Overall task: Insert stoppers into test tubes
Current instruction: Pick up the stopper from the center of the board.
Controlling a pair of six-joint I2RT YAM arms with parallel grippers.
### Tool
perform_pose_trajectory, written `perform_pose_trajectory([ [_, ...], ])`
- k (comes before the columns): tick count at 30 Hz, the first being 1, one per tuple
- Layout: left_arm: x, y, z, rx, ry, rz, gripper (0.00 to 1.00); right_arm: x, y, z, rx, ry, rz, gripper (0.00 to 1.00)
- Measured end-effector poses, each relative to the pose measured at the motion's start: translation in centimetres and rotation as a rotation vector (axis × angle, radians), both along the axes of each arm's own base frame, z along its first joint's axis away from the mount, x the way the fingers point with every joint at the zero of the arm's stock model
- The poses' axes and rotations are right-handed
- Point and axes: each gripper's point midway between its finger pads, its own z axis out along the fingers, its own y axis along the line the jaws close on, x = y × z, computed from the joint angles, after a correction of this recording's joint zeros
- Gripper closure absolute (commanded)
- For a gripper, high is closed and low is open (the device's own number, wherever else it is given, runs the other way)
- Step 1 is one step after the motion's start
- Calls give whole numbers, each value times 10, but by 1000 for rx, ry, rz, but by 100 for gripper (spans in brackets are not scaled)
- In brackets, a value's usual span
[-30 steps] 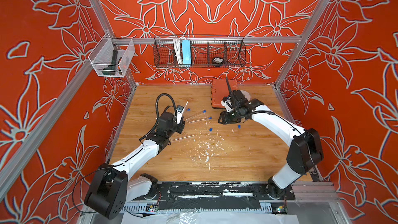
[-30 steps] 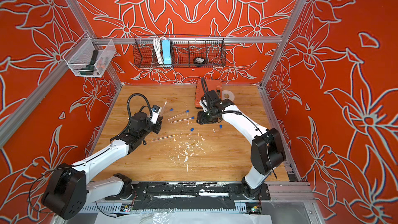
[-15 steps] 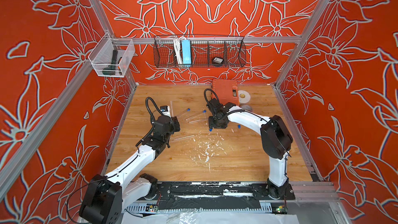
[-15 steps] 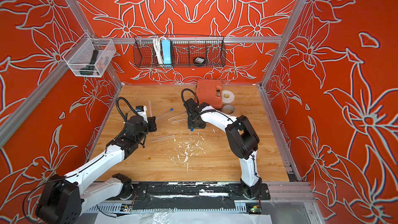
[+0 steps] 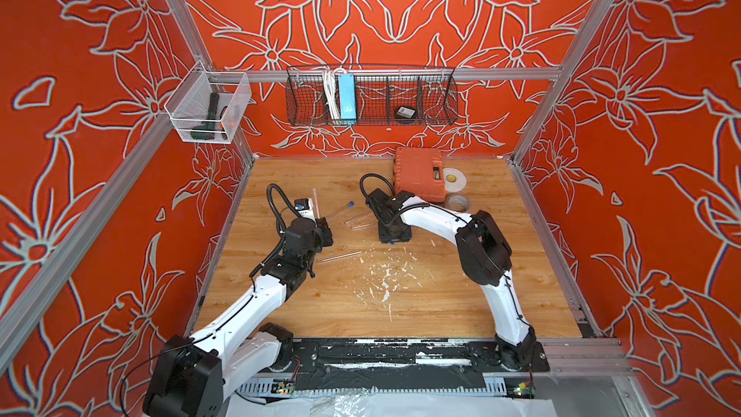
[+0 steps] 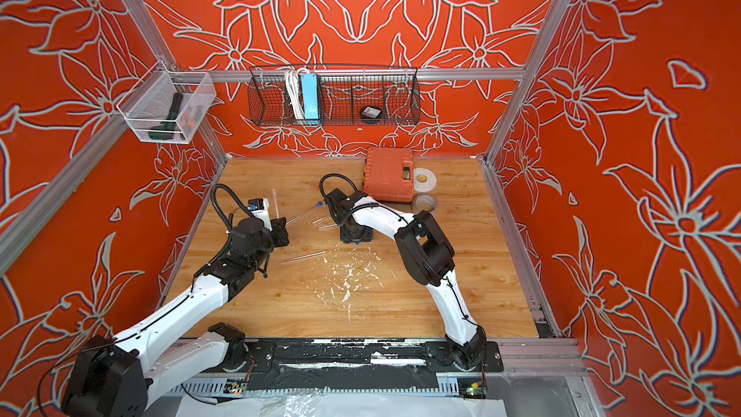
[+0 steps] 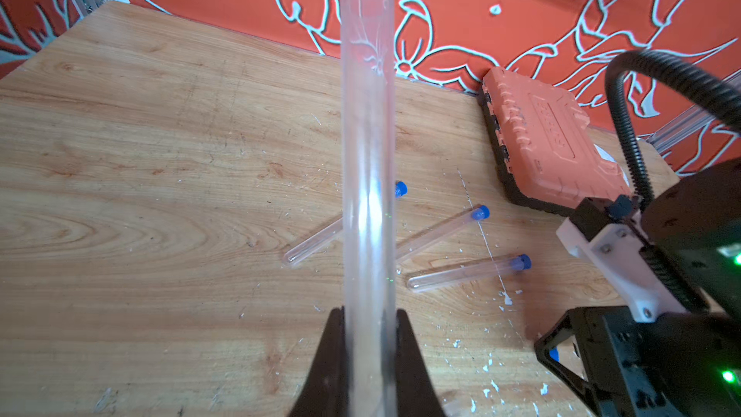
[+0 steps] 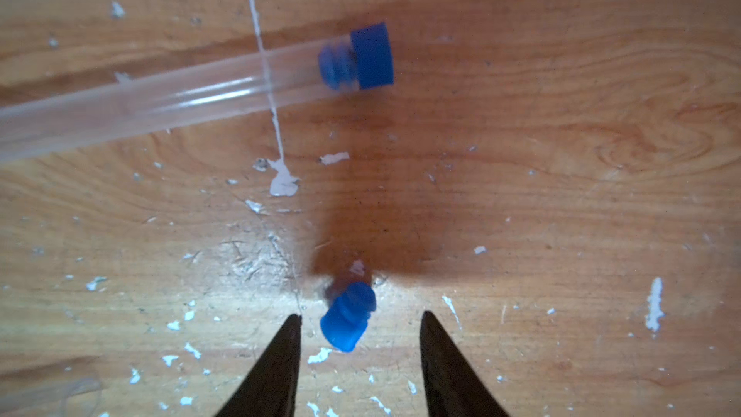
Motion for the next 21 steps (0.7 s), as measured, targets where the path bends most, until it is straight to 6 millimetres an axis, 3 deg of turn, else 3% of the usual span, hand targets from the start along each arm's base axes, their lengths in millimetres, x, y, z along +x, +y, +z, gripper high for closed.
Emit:
perform_pose_trajectory([
  [11, 0, 0, 0, 6, -1, -3, 100, 0, 1, -10, -22, 22, -1, 68],
  [21, -1, 0, -2, 8, 2, -3, 100, -2, -1, -11, -32, 32, -1, 73],
])
